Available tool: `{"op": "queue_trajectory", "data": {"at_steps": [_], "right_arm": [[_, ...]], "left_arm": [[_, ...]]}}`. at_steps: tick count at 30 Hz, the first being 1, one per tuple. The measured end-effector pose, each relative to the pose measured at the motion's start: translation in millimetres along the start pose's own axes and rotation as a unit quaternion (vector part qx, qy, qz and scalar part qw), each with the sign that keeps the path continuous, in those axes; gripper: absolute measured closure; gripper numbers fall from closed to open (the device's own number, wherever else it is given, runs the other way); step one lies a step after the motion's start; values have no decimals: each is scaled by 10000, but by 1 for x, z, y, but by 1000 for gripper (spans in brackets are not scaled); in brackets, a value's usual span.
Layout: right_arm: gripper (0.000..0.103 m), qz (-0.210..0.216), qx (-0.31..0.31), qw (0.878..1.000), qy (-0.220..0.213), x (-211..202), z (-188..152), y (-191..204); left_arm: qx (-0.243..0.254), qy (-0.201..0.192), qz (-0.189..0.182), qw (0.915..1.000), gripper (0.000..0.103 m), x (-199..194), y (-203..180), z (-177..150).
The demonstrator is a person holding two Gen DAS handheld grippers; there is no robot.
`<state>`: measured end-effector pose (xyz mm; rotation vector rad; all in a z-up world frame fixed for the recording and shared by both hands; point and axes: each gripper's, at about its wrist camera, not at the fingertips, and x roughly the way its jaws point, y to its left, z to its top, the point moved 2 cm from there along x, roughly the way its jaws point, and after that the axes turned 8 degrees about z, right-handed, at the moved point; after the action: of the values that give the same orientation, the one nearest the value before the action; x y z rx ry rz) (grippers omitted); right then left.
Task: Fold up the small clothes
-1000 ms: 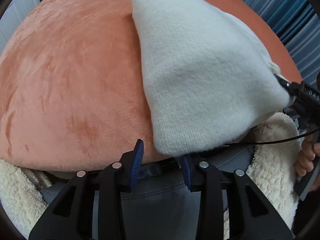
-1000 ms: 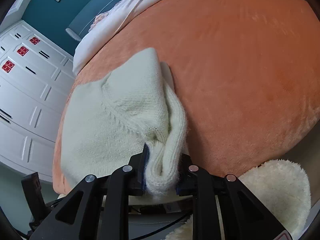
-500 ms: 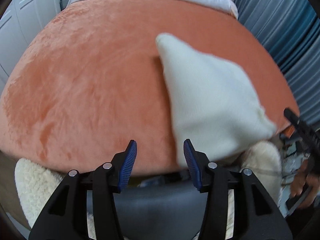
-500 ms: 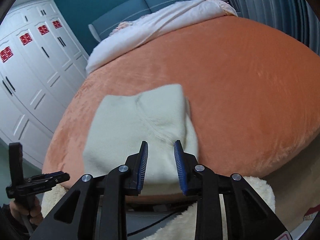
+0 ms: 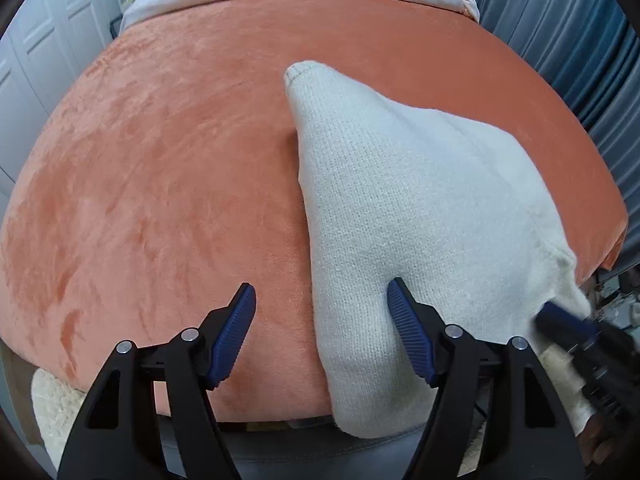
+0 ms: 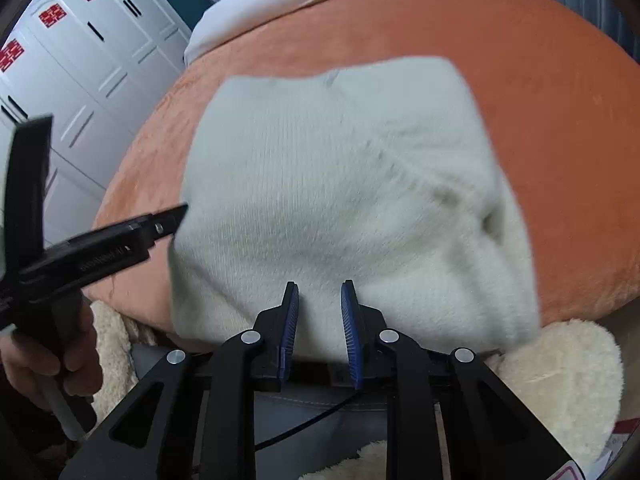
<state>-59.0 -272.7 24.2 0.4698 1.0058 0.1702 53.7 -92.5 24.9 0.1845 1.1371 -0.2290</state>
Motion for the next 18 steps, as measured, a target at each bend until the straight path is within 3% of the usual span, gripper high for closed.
{"op": "queue_trajectory", "data": {"at_steps": [2, 4, 5, 7, 9, 12, 15, 18], "right_arm": [[84, -131, 74, 9985, -518, -26, 13, -6], [83, -281, 337, 9966, -700, -37, 20, -27], [85, -379, 448, 9966, -580, -32, 20, -40], [81, -763, 562, 9955, 29, -5, 10, -67], [81, -488, 802, 9956, 2, -5, -1, -83], [81, -539, 917, 9936, -383, -34, 4, -74], [81, -502, 613, 9939, -768, -58, 8, -52], [81, -766, 179, 9961, -389, -37, 6, -43]], "left_arm": [[-139, 41, -92, 9999, 39, -6, 4, 3], [-263, -33, -349, 9990, 40, -17, 2, 7], [-267, -57, -492, 9984, 40, -21, -2, 9], [-64, -34, -418, 9991, 40, -18, -15, 10], [119, -13, -178, 9998, 38, -5, -22, 9], [-62, -2, -244, 9997, 33, 2, -15, 9], [-48, -15, -195, 9998, 29, 2, -15, 8], [31, -72, -54, 10000, 25, 3, -19, 7]]}}
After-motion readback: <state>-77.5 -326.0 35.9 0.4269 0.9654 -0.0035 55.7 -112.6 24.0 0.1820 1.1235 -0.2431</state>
